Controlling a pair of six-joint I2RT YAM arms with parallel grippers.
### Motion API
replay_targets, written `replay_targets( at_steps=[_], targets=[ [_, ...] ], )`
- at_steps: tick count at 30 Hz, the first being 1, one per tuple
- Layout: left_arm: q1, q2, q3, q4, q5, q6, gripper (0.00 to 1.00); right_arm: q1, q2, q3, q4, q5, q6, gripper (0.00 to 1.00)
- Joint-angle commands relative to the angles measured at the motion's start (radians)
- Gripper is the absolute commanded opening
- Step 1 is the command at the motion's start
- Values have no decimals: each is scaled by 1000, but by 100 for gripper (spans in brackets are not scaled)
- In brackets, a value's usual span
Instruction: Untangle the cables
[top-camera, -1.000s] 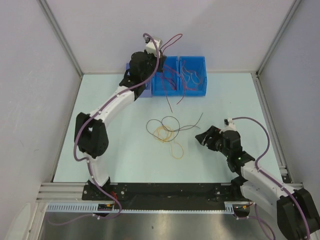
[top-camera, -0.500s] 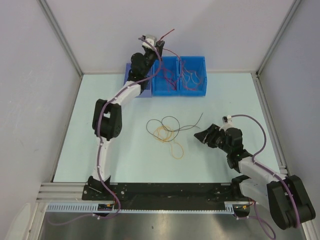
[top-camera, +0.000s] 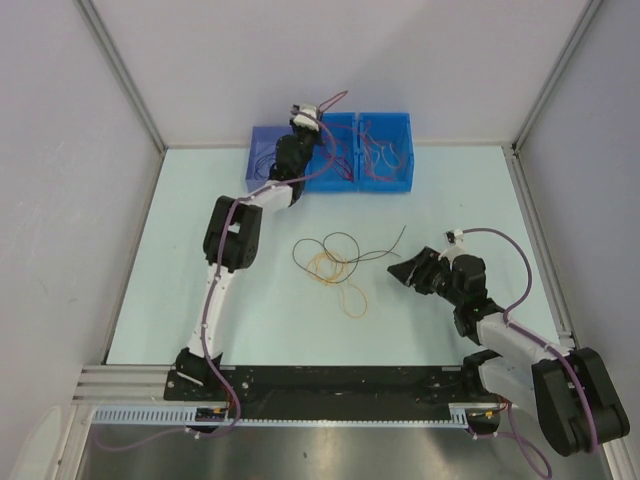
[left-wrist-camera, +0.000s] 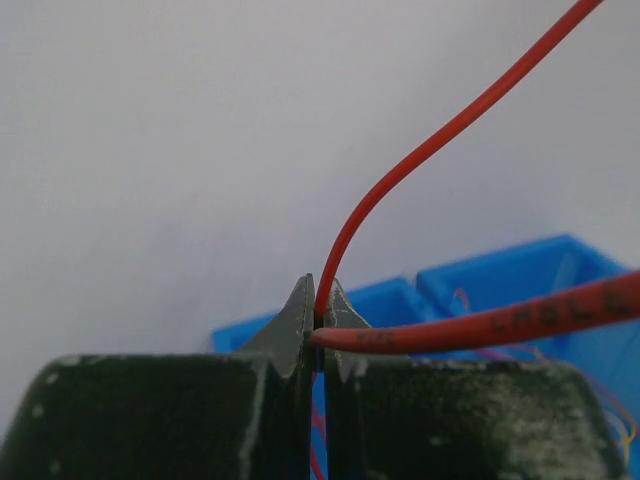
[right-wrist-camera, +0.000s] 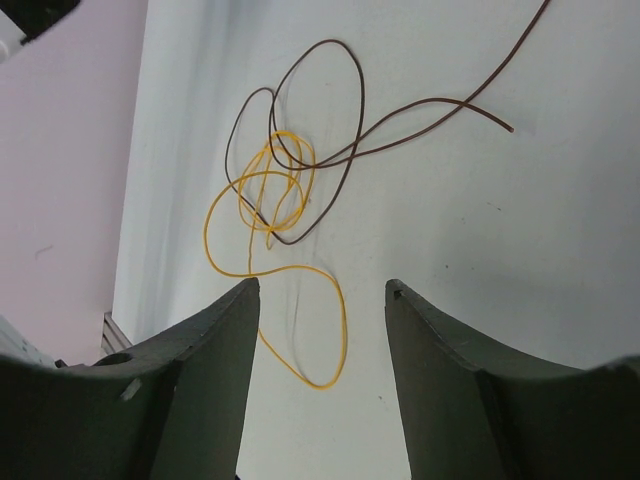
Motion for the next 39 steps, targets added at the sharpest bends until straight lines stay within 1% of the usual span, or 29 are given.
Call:
replay_targets(
  at_steps=[1,5,9,11,12,16,19,20,22,23,25,26,28,30,31,32,35,39],
  targets=[
    [18,-102,-149,157,-116,44,0,-7,9,-6,61,-16,-1,57],
    [36,-139,-237,177,-160,36,0,-9,11,-6,63,-17,-1,57],
    [72,-167,-281,174,-125,-71,0,-9,9,-6,61,-20,0,57],
    [75,-167,-271,145,-107,-82,0,-12,11,-4,61,-20,0,57],
    [75,-164,-245,104,-101,-77,0,-12,11,-4,61,-22,0,57],
    [66,-127,-197,56,-73,-71,0,-12,14,-1,61,-23,0,57],
    [43,-95,-121,-58,-93,-10,0,-10,13,-1,56,-23,3,57],
    [26,-87,-72,-132,-105,13,0,-12,13,-1,56,-23,3,57],
    [11,-58,-15,-209,-121,24,0,-12,12,1,55,-23,3,57],
    [-5,-41,60,-300,-134,44,0,-12,9,2,53,-25,3,57],
    [-26,22,166,-413,-273,77,0,-13,8,4,50,-28,3,57],
    [-43,42,261,-504,-323,99,0,-13,5,4,49,-29,3,57],
    [-49,59,315,-566,-470,78,0,-13,0,5,41,-31,3,56],
    [-40,25,280,-603,-498,-10,0,-15,-10,4,36,-29,2,57],
    [-26,-28,244,-596,-481,-39,0,-15,-12,4,33,-31,5,57],
    [-22,-62,149,-540,-466,-82,0,-16,-14,5,32,-32,3,57],
    [-16,-145,36,-444,-441,-81,0,-15,-18,5,32,-35,6,56],
    [-11,-180,50,-442,-397,-88,0,-16,-18,5,32,-35,7,56]
  ],
)
